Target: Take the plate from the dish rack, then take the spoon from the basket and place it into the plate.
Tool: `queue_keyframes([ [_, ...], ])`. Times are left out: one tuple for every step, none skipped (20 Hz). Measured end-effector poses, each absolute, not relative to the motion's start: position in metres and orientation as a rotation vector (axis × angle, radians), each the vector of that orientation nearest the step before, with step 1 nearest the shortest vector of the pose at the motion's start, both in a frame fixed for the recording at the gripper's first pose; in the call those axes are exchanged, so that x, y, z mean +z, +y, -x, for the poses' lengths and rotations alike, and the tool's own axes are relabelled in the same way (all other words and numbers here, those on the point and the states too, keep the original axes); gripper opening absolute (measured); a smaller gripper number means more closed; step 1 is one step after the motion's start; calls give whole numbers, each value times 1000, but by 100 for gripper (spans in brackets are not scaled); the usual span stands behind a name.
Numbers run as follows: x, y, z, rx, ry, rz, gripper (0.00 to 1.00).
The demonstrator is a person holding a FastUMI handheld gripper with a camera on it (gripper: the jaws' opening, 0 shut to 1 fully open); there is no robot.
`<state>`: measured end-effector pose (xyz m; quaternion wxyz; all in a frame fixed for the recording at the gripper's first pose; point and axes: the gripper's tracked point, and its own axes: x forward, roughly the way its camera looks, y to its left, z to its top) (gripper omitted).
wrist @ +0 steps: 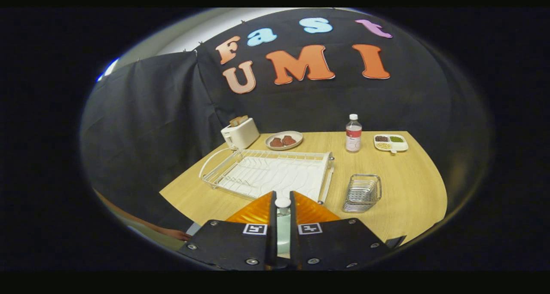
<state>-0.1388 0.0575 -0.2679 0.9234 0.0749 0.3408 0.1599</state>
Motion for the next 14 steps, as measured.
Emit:
queue_keyframes([
  [-273, 62, 140, 338, 710, -158, 12],
  [-278, 67, 140, 346, 718, -165, 12],
  [-282, 71, 141, 355, 724, -172, 12],
  [-287, 76, 140, 362, 723, -179, 12],
  [-292, 81, 140, 372, 731, -188, 12],
  [-298, 86, 140, 379, 739, -199, 12],
  [-302, 91, 140, 387, 743, -206, 12],
  [-307, 94, 141, 392, 750, -206, 12],
  [-308, 96, 142, 398, 750, -202, 12],
  [-310, 98, 142, 404, 745, -195, 12],
  [-312, 101, 143, 412, 741, -187, 12],
  [-313, 104, 144, 424, 740, -185, 12],
  [-316, 106, 146, 431, 746, -184, 13],
  [-320, 107, 148, 431, 751, -181, 13],
])
